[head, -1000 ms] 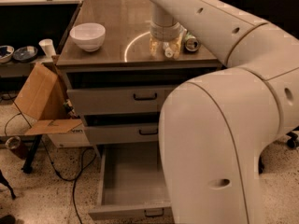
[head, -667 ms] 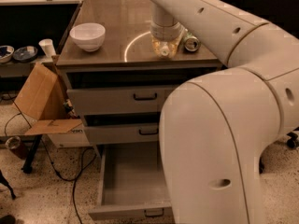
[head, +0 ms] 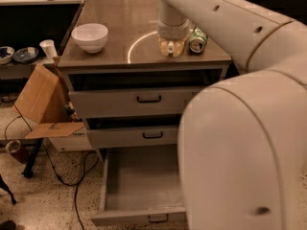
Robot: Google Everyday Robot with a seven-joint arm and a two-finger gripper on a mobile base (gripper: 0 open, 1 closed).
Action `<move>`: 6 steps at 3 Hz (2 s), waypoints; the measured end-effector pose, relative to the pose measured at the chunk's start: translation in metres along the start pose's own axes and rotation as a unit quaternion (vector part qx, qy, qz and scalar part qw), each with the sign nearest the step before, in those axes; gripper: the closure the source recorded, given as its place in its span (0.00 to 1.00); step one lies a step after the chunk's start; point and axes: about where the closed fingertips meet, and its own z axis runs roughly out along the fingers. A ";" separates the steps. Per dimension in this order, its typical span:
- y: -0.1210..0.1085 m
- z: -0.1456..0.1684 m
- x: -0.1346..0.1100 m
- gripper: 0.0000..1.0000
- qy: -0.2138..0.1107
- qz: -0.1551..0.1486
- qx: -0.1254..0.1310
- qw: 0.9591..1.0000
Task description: Place blue plastic bottle into bottom drawer
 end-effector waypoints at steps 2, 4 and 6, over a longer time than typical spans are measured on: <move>-0.011 -0.054 0.016 1.00 -0.095 -0.061 -0.092 0.989; -0.028 -0.090 0.032 1.00 -0.132 -0.096 -0.241 0.957; -0.048 -0.075 0.084 1.00 -0.031 -0.208 -0.328 0.921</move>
Offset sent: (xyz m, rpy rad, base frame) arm -0.0636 -0.0019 0.0838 0.1558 -0.4234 0.3116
